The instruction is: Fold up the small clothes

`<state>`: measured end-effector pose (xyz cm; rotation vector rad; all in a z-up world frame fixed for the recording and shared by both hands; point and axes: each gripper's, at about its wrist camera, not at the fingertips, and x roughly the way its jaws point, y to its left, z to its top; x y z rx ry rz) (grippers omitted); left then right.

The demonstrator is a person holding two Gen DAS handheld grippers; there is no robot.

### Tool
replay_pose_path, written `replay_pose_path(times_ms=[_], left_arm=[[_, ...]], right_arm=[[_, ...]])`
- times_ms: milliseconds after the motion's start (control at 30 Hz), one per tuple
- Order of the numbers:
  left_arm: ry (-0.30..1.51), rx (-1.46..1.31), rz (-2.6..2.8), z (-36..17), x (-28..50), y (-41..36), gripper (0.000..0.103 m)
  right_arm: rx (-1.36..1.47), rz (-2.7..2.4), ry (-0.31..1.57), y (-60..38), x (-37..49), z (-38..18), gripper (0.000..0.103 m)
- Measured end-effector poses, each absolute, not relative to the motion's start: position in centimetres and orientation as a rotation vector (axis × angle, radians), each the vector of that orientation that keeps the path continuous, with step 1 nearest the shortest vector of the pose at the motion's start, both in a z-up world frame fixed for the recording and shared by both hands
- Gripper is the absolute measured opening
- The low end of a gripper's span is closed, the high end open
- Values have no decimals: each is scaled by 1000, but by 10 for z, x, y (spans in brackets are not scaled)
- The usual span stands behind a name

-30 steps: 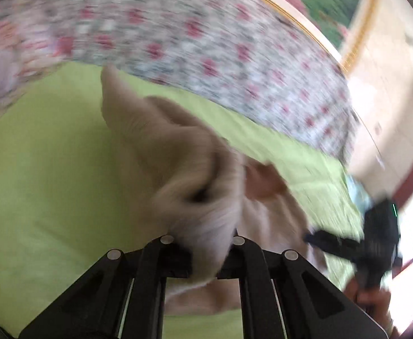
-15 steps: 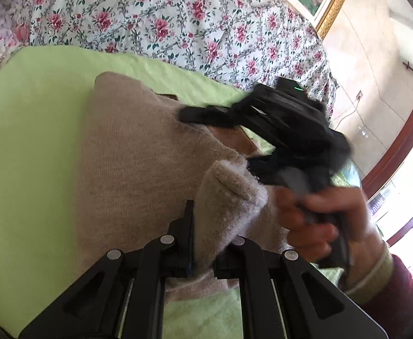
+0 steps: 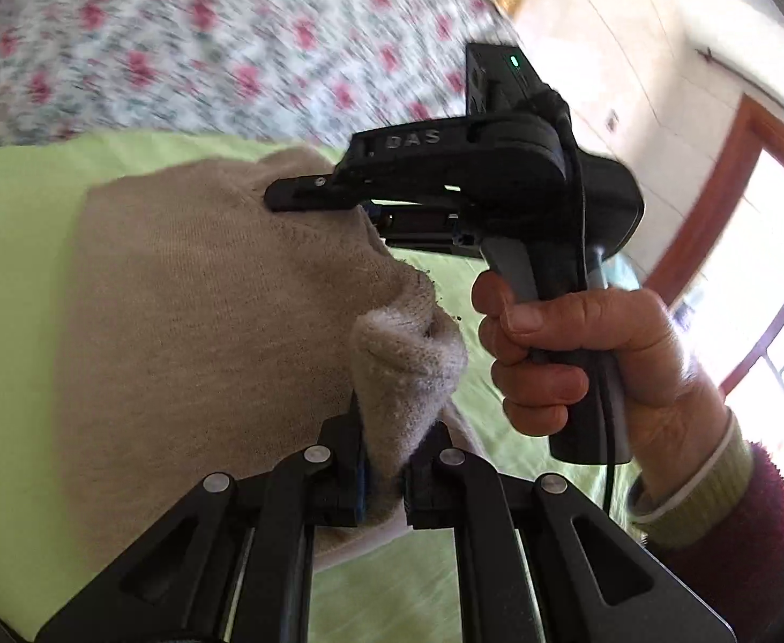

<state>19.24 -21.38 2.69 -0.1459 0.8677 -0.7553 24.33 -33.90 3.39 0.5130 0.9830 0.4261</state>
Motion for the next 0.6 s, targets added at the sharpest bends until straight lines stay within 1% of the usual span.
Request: replay_pose_path(times_ms=[133,267,300,367,400,433,500,533,567,600], left_arm=[[942,-88,-763,-4,195,-250,8],[974,-69,-755,-19,196,-259,8],[979,-68,-757,-19,196,-260,9],[990,-68,-772,-18,195,-260,14],[996,-64,-780,-16,193,-258,20],[1005,-64,-792,-15,190,-255,30],[1028,-83,-824,-9,184,-245,40],[1030,-89,-834,-5,180,-238,44],[1026,-97,-840,1,174,-229,46],[1017,-104,-842,7,169,-220,52]], right_arm=[[418,332,1041,-353,237,10,17],[387,295,1033,-363,234,-1,17],[382,283,1031,-364,234,-3,17],[371,272,1035,-365,234,-8,17],[379,260,1033,-367,232,-9,18],[383,251,1029,-367,230,-8,21],[389,217,1017,-373,222,-6,26],[391,198,1011,-377,216,-4,31],[398,179,1007,-381,211,-2,38],[412,157,1003,-386,203,0,43]])
